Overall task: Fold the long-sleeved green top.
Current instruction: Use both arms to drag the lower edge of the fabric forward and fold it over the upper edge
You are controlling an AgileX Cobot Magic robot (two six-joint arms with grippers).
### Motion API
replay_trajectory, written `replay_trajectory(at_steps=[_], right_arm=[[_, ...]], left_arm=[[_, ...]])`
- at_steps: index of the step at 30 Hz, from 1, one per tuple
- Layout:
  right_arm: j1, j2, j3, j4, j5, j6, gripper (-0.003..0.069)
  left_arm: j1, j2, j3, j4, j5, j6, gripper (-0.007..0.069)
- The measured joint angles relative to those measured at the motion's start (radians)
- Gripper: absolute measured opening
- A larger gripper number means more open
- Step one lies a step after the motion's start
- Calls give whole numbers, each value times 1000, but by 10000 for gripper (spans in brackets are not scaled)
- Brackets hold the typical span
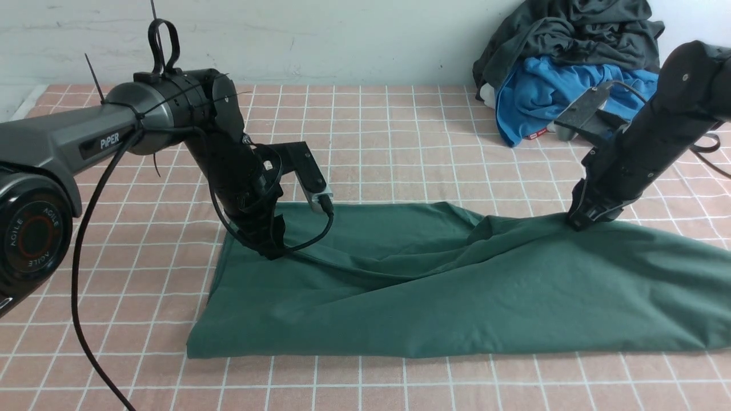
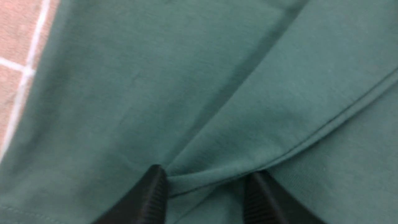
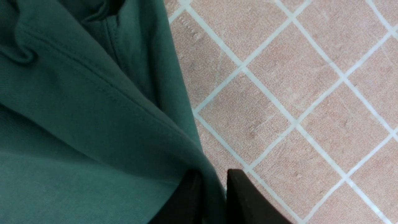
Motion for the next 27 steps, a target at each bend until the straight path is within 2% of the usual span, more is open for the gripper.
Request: replay_trajectory(at_steps=[1,2,3,6,12,16,20,27], right_arm=[[0,0,0,2,0,0,106],[0,0,0,2,0,0,106],[0,0,0,2,-1,0,106],[0,0,0,2,-4,0,106],[0,0,0,3,-10,0,106],[0,0,0,-18,-26,12,106],[0,0,0,-37,-70,22,111],[0,24,-1,-44,-147,27,162]], left_arm=[[0,0,0,1,0,-1,211],[0,0,0,1,0,-1,200],[0,0,0,1,0,-1,125],[0,0,0,1,-3,-7,17],[3,0,-21,2,-1,-73,6],[30,0,-112,15,5,-198,6],[64,0,-166,16,7,-263,6],[103,24,-175,-13,1,-280,6]])
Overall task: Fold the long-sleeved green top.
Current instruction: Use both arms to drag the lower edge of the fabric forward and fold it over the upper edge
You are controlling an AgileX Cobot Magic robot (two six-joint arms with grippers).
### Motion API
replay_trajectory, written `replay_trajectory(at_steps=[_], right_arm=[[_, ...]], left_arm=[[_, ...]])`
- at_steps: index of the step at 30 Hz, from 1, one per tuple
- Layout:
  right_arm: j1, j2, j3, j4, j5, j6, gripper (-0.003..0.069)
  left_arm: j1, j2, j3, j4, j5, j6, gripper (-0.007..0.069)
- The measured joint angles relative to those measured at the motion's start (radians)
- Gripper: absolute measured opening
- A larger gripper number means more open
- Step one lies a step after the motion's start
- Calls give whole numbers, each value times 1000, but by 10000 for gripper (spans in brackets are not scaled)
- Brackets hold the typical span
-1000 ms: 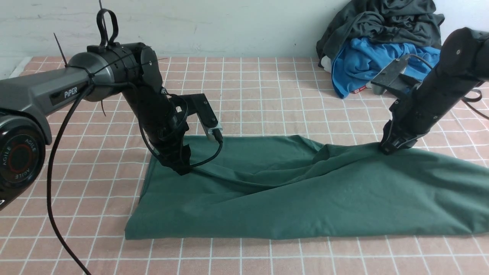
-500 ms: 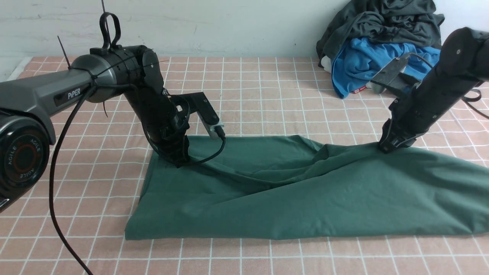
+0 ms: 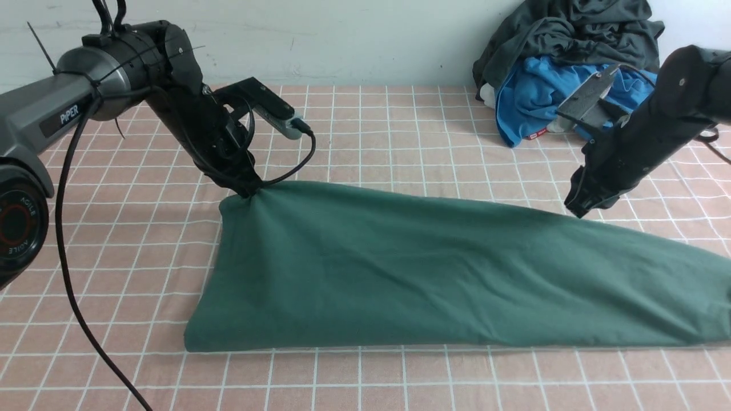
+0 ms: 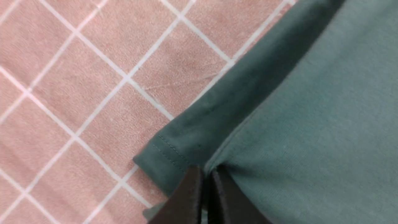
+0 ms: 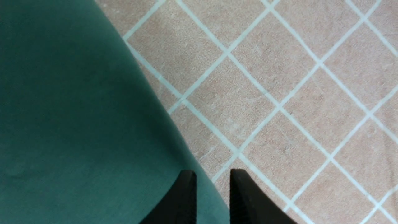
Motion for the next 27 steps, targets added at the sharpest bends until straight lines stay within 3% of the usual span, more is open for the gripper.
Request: replay_trajectory(at_steps=[5,8,14,15,18,20,22,25,26,27], right_arm=[[0,31,0,-34,-22,87,237],[0,27,-15,-90,-20,224,290],[-1,-53,-47,-227,35,439,330],[-8,-96,-48,-262,52,502,332],[-38,-168,-48,-274,105,589,334],[-60,-208,-46,-269,142,615,334],[-97,-269,-10,-243,165,629,334],[-138,-356,78,-201,167,641,334],[-161,-412,136,-181,162,649,334],[-172,-435,178,-176,158,656,334]], left_arm=[[11,26,0,-36,-39,-4,11],[12,29,0,-42,-48,-5,57],[14,19,-9,-47,-1,-9,280],[14,3,-24,-46,21,-29,358],[14,-48,-67,-46,84,-105,449],[11,-81,-82,-47,122,-162,448],[0,-134,-84,-42,182,-239,396],[-32,-180,-79,-28,203,-278,275],[-54,-198,-60,-23,205,-282,184],[-72,-208,-49,-23,208,-284,143]])
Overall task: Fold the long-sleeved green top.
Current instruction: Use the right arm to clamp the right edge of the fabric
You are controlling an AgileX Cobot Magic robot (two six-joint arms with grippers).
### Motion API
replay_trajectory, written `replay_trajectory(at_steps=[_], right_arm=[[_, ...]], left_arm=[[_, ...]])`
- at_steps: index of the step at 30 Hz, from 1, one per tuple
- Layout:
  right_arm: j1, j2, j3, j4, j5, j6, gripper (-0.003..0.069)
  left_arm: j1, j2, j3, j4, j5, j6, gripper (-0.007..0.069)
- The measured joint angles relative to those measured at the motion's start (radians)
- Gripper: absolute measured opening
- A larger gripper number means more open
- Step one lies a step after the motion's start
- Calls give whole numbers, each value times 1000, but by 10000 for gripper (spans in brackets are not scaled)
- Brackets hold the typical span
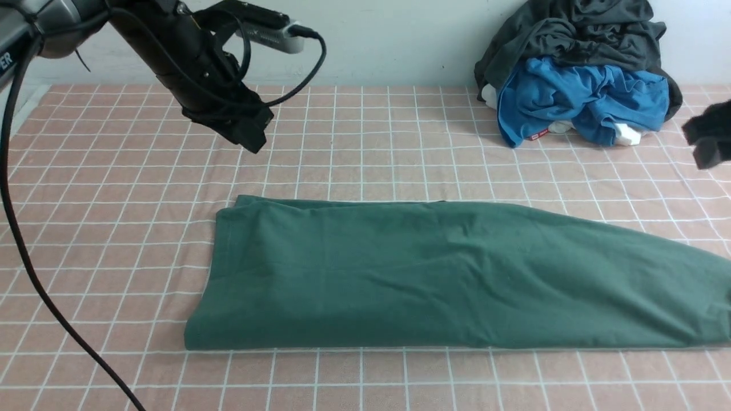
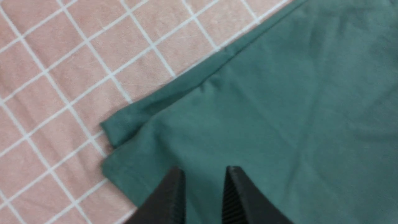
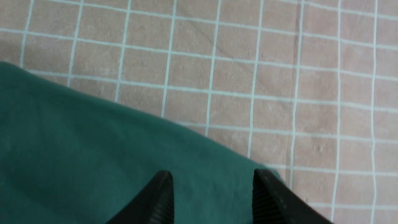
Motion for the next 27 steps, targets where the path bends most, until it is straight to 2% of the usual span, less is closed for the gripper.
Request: replay_trajectory(at_steps=[1,2,5,8,10,15,20,27], right_arm=[[-26,-51,64,10,-14,14,334],[-49,-79,127,18,-36,31,335],[-92,-115,238,18,-97,75,344],[-129,-101,299,18,-142,95,377],[-155,-61,332,18,-173,105,423],[-184,70,340,0,-252,143,514],[-187,159,340,-65,-292,197,533],[-187,204,340,-66,-332,207,535]], left_arm=[[-28,-12,33,0,3,-5,69],[-54,-23,63,-1,3,-5,39],[-102,-33,157,-2,4,-6,5],[-115,-33,263,3,3,-16,-3],[-115,-33,366,18,-2,-29,-3],[-114,-33,561,70,-126,-65,-3],[-114,-40,638,71,-193,-71,-3],[-114,-47,647,70,-205,-73,-3]])
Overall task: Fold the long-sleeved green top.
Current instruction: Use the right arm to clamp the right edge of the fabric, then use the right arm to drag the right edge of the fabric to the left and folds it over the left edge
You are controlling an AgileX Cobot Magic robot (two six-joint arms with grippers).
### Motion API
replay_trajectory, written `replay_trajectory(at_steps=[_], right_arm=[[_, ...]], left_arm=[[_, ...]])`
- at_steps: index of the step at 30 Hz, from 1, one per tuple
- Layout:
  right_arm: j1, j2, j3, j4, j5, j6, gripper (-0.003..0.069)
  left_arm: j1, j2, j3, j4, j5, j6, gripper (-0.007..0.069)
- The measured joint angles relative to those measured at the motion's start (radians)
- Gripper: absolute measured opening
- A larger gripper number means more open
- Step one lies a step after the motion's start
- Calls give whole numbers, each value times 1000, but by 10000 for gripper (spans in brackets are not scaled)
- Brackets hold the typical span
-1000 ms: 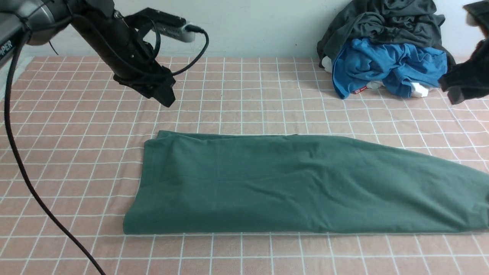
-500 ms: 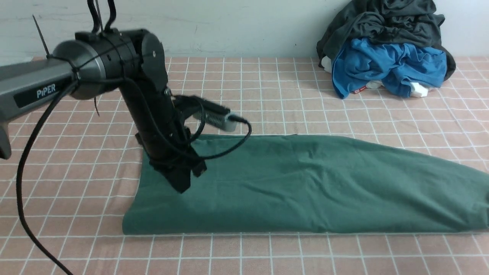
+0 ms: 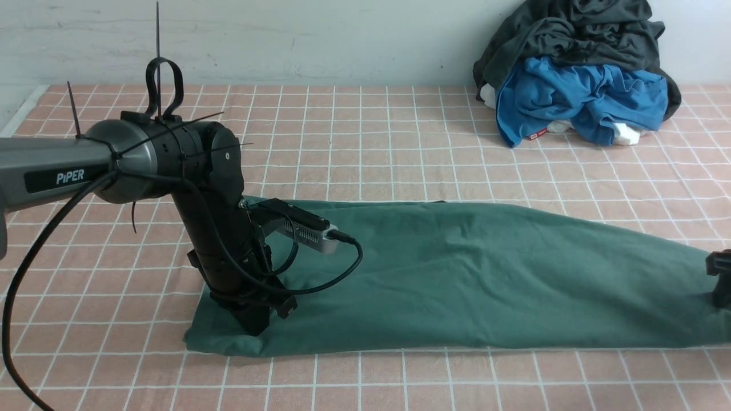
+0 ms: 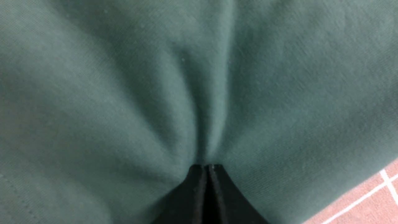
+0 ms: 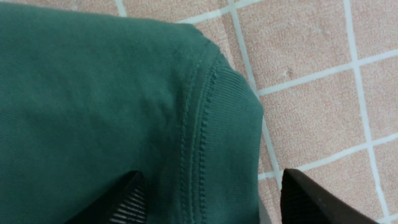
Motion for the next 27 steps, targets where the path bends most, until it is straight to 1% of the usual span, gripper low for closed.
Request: replay_trajectory(at_steps=[6,9,11,15,17,20,21,23,25,27], right_arm=[[0,26,0,-1,-4,6,528],[0,31,0,7,-7,-2,491],[0,31,0,19,-7,-17,438],[0,32,0,39,-6,-46,310],[0,27,0,39,-1,-62,195],[0,-10,0,22,16,-66,62],[0,-38,-1,11,25,-66,33],[1,-112,-20,-7,54,-66,16],[5,-163,-49,-17,80,-66,15],[29,-264,-125,-30,131,-69,14]], left_arm=[[0,-5,1,-2,-1,0,-3],[0,-31,1,0,-1,0,-3],[1,-68,-10,7,-1,0,-3],[1,-151,-41,9,0,0,-3],[1,-214,-49,9,4,0,-3],[1,-304,-49,9,24,0,-3],[1,-339,-49,8,34,0,-3],[1,-401,-49,4,46,0,-3],[1,-452,-46,4,53,0,-3],[1,-544,-26,-2,54,-10,-3]])
